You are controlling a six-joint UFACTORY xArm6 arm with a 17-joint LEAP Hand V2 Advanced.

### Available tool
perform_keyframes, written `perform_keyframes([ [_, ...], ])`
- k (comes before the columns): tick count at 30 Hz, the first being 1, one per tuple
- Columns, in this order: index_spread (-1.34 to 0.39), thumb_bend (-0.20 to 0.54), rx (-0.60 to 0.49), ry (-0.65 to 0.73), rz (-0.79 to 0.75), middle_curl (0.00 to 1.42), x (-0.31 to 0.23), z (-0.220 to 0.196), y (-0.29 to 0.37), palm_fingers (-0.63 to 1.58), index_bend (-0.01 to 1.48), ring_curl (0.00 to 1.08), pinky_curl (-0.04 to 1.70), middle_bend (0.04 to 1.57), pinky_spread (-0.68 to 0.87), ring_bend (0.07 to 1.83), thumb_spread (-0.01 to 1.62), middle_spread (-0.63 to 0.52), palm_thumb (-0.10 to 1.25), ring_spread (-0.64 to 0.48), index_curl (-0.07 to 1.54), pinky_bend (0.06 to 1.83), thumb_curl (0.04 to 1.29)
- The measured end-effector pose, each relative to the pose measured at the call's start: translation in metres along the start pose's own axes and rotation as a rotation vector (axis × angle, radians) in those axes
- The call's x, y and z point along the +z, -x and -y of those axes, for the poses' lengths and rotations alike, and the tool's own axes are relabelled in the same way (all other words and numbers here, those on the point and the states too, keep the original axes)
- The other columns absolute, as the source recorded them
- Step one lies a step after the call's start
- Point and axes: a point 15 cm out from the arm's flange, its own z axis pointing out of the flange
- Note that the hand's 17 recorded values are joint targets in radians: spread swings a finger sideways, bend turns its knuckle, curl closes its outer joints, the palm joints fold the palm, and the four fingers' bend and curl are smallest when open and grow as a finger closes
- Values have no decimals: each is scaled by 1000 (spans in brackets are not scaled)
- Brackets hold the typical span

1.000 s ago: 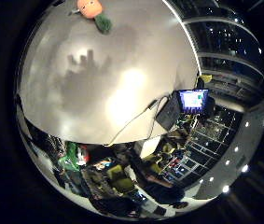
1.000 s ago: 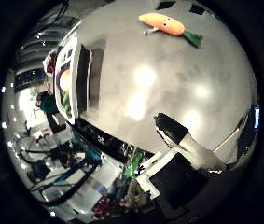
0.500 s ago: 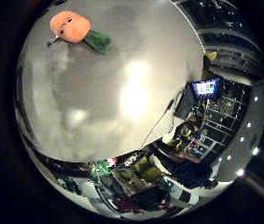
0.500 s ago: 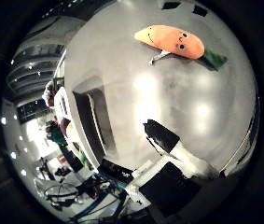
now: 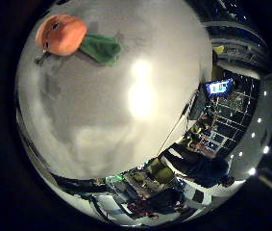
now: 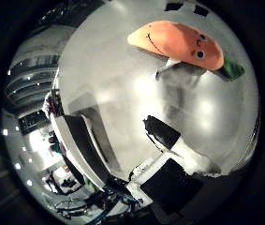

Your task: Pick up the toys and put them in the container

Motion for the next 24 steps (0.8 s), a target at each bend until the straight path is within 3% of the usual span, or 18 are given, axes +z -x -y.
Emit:
perform_keyframes([
  [4, -260, -18, 17, -7, 3, 355, 10, 4, -11, 591, 157, 272, 262, 343, 287, 572, 1050, -10, 688, 31, 273, 352, 368],
  [6, -320, -15, 25, -4, 4, 379, 13, 3, -18, 997, 147, 321, 262, 429, 85, 790, 1041, -85, 716, -103, 249, 463, 371],
  [8, -358, -14, 26, -3, 4, 406, 13, 3, -21, 1127, 169, 362, 295, 479, -90, 855, 1030, -136, 744, -174, 262, 577, 375],
  [9, -384, 14, 31, -3, 3, 447, 13, 2, -26, 1417, 273, 388, 330, 583, -203, 886, 1012, -163, 808, -200, 308, 662, 390],
  [11, -407, 7, 38, -6, 0, 499, 10, 1, -36, 1449, 425, 427, 375, 720, -327, 972, 973, -191, 877, -226, 374, 764, 413],
  [14, -397, -14, 31, -7, 1, 559, -6, -6, -50, 1409, 583, 472, 440, 879, -375, 1086, 852, -187, 935, -226, 465, 909, 475],
  [20, -345, -19, -29, 85, 20, 646, -51, -51, -70, 1241, 866, 541, 573, 1128, -343, 1234, 620, -154, 1001, -210, 639, 1123, 623],
  [24, -323, -19, -54, 45, 25, 668, -103, -74, -91, 1182, 938, 570, 619, 1202, -318, 1279, 563, -147, 1015, -211, 691, 1158, 682],
])
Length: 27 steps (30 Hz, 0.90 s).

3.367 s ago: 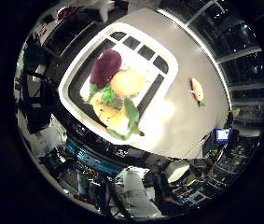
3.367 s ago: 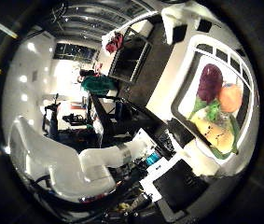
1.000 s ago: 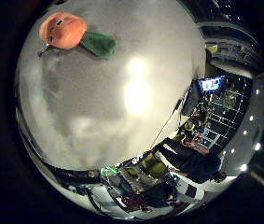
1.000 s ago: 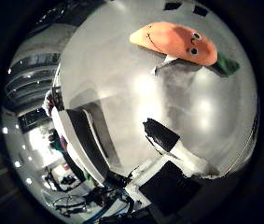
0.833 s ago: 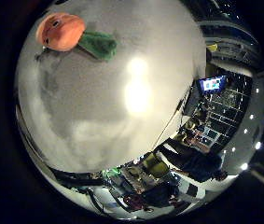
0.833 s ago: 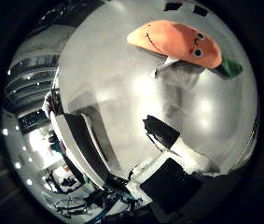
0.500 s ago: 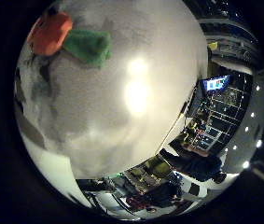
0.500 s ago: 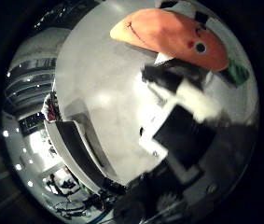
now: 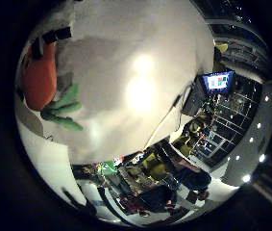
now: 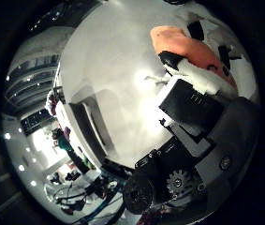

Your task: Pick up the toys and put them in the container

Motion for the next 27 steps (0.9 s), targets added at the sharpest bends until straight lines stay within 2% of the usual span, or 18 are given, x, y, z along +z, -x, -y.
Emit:
perform_keyframes([
  [7, -303, -22, -54, 35, 19, 675, -39, -68, 5, 1147, 975, 598, 673, 1255, -305, 1313, 519, -142, 1017, -215, 734, 1166, 749],
  [11, -297, -23, -111, 22, 18, 672, -62, -111, 32, 1140, 987, 609, 700, 1266, -304, 1315, 506, -140, 1008, -218, 750, 1156, 782],
  [14, -300, -23, -169, 21, 14, 669, -64, -149, 66, 1146, 988, 613, 716, 1266, -305, 1322, 500, -140, 1009, -219, 755, 1143, 804],
  [18, -302, -23, -299, 45, 18, 665, -48, -190, 133, 1158, 978, 614, 730, 1260, -306, 1339, 498, -140, 1007, -219, 756, 1136, 819],
  [27, -306, -23, -451, 93, 56, 664, -27, -228, 284, 1157, 972, 608, 760, 1271, -311, 1342, 488, -140, 1002, -217, 762, 1117, 842],
])
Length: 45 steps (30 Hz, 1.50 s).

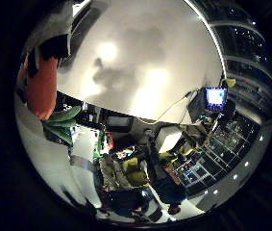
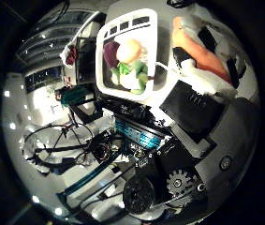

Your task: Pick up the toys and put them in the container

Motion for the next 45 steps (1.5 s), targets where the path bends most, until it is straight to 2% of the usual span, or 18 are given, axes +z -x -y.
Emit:
perform_keyframes([
  [5, -309, -24, -58, 8, -14, 661, 5, 30, 69, 1149, 979, 611, 778, 1280, -314, 1333, 484, -139, 1002, -215, 771, 1112, 849],
  [9, -303, -32, -81, 12, -24, 658, 5, 51, 99, 1144, 980, 610, 784, 1271, -320, 1325, 497, -140, 982, -214, 775, 1110, 848],
  [12, -305, -35, -88, -1, -1, 644, 6, 68, 116, 1135, 926, 600, 773, 1230, -330, 1303, 644, -137, 910, -215, 765, 1129, 809],
  [13, -306, -29, -88, -14, 12, 633, 5, 73, 121, 1095, 872, 590, 756, 1225, -354, 1287, 744, -138, 899, -218, 751, 1091, 775],
  [14, -324, -36, -86, -23, 24, 617, 6, 78, 124, 934, 730, 578, 736, 1180, -403, 1271, 816, -150, 871, -235, 728, 1049, 736],
  [15, -366, -27, -87, -27, 34, 596, 7, 81, 126, 641, 595, 585, 748, 1078, -431, 1260, 877, -161, 864, -246, 709, 1047, 701],
  [16, -392, -24, -92, -27, 41, 571, 9, 82, 128, 462, 555, 568, 737, 1005, -413, 1212, 907, -165, 862, -240, 687, 1027, 684],
  [17, -438, -19, -98, -17, 43, 522, 12, 82, 128, 21, 596, 540, 769, 831, -278, 1019, 949, -139, 866, -145, 680, 977, 663],
  [18, -449, -22, -109, -11, 43, 489, 14, 82, 127, -143, 601, 509, 762, 749, -194, 917, 962, -116, 862, -79, 666, 957, 654],
  [20, -501, -26, -135, -9, 43, 384, 17, 84, 126, -120, 491, 335, 612, 534, 118, 640, 1008, -50, 844, 84, 520, 822, 607],
  [21, -507, -25, -142, -8, 44, 353, 18, 84, 123, -118, 446, 290, 563, 451, 243, 553, 1022, -23, 839, 141, 482, 772, 586],
  [25, -515, -23, -138, -8, 50, 308, 19, 85, 113, -49, 356, 239, 460, 298, 427, 414, 1040, 19, 841, 225, 416, 636, 538],
  [29, -514, -22, -119, -18, 59, 298, 12, 86, 95, 16, 292, 217, 389, 208, 480, 320, 1032, 31, 842, 248, 379, 549, 506],
  [37, -509, -21, -59, -53, 67, 293, -11, 76, 52, 80, 265, 209, 335, 181, 476, 236, 1034, 34, 844, 252, 369, 455, 475],
  [45, -508, -22, 105, 21, 60, 272, -10, 22, -31, 104, 248, 213, 306, 168, 465, 189, 1049, 38, 825, 254, 367, 393, 442],
])
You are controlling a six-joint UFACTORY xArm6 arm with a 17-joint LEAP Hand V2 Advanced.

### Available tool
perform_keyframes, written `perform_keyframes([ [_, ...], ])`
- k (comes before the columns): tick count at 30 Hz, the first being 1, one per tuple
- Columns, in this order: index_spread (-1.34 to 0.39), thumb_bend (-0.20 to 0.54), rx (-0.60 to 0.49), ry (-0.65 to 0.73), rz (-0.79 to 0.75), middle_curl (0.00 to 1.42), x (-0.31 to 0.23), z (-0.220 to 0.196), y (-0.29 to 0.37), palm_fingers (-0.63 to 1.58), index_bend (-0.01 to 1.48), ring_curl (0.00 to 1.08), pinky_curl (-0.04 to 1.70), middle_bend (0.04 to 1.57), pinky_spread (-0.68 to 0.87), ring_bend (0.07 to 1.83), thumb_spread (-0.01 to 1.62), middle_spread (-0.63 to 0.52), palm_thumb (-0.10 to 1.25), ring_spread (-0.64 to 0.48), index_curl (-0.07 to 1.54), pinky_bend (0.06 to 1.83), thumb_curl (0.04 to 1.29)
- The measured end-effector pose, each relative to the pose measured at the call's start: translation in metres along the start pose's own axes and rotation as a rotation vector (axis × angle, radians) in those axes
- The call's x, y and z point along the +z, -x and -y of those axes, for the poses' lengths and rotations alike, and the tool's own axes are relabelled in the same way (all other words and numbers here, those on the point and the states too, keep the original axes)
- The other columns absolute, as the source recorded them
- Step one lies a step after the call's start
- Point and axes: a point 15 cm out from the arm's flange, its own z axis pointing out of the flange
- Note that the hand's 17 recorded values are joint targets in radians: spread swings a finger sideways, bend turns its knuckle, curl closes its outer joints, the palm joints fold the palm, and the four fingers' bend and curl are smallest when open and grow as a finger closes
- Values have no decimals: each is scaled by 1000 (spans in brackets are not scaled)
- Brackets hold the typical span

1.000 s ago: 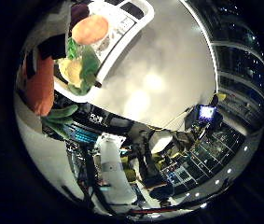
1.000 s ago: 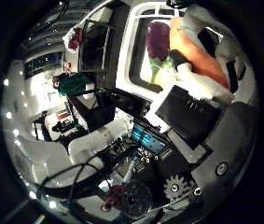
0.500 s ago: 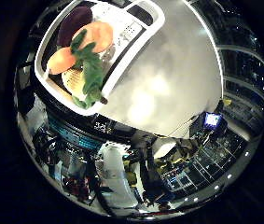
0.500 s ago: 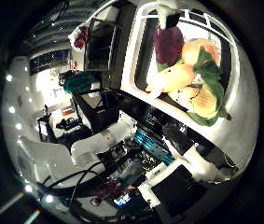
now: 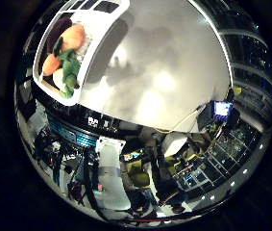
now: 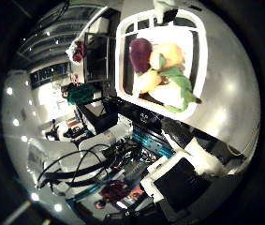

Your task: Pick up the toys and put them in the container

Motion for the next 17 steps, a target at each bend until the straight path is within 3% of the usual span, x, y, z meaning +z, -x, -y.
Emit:
perform_keyframes([
  [10, -499, -21, 183, -57, 12, 267, -18, -43, -100, 125, 256, 198, 304, 179, 462, 178, 1057, 47, 817, 248, 373, 364, 424],
  [17, -496, -21, 273, -60, 50, 276, -19, -75, -126, 146, 256, 186, 299, 186, 465, 176, 1063, 48, 814, 239, 374, 345, 419],
])
